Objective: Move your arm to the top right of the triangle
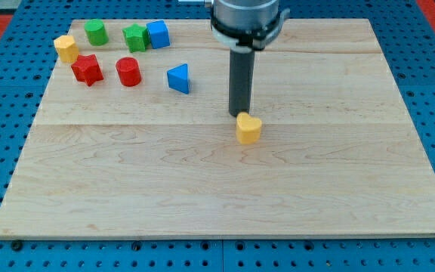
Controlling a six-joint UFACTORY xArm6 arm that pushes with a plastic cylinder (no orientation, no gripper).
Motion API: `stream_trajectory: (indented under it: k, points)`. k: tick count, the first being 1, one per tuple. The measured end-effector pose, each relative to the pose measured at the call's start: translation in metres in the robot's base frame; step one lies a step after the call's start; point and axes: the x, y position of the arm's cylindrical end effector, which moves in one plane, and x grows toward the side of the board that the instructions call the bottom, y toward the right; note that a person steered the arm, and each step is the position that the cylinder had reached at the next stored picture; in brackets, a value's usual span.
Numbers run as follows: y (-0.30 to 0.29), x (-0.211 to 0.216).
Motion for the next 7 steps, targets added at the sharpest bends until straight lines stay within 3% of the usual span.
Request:
stream_trajectory:
  k: [1,2,3,4,6,7]
  points:
    - [0.041,0.045]
    - [0.052,0.044]
    - [0.062,0.018]
    - [0.026,-0.070]
    - [-0.034,-0.130]
    - [-0.071,-0.139]
